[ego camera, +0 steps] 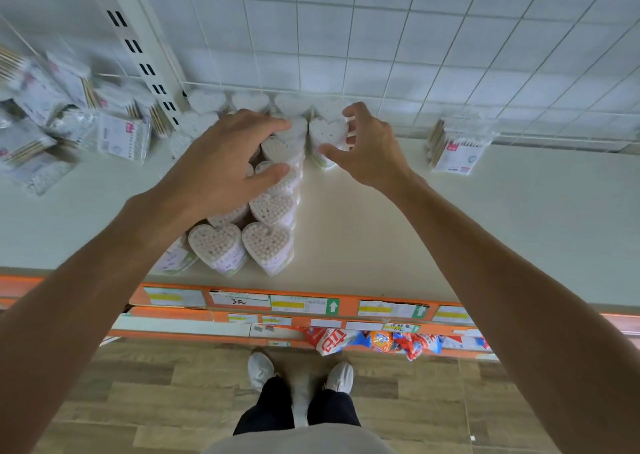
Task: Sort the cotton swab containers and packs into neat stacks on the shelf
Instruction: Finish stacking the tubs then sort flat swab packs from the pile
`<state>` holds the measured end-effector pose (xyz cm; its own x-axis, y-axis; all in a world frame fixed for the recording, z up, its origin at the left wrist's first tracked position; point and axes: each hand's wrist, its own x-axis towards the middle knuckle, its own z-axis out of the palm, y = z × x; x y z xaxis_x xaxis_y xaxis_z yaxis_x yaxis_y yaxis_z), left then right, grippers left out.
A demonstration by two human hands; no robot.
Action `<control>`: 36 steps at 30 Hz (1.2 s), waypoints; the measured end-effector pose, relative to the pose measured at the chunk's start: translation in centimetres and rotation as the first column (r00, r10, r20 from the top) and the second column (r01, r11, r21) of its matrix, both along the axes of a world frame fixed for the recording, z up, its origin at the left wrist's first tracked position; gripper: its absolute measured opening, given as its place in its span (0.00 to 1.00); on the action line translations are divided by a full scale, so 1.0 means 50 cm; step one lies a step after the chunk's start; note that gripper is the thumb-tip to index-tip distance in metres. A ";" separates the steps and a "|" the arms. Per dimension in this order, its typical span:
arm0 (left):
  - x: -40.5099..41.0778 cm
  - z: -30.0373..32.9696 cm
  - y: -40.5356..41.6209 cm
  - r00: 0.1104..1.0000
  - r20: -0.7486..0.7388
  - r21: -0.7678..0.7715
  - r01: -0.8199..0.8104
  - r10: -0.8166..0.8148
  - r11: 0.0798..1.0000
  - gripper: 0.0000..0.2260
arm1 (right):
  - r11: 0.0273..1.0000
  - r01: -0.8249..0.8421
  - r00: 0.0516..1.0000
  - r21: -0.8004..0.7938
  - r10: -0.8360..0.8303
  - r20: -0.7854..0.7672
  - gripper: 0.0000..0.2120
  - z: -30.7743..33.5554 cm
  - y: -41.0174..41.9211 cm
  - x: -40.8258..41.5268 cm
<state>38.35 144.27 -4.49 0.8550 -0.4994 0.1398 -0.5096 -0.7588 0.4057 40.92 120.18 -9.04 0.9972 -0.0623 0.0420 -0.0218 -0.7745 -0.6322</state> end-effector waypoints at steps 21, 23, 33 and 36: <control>-0.114 0.005 0.076 0.998 0.018 0.019 0.060 -0.060 0.998 0.26 | 0.886 -0.374 0.918 -0.273 0.396 0.027 0.34 0.139 0.118 -0.187; -0.093 0.016 0.104 0.996 0.042 0.001 0.077 -0.077 0.997 0.25 | 0.897 -0.375 0.914 -0.235 0.400 0.068 0.34 0.141 0.161 -0.193; -0.018 -0.015 0.444 0.995 0.046 0.010 0.090 -0.091 0.996 0.26 | 0.950 -0.223 0.966 -0.219 0.246 0.084 0.35 0.135 0.459 -0.145; 0.004 -0.034 0.569 0.999 0.027 0.012 0.036 -0.037 0.999 0.26 | 0.950 -0.213 0.972 -0.230 0.231 0.053 0.36 0.122 0.580 -0.129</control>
<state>38.54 172.71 -6.17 0.8321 -0.5319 0.1571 -0.5479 -0.7442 0.3822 34.46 149.19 -2.96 0.9777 0.1799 0.1083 0.2093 -0.8745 -0.4375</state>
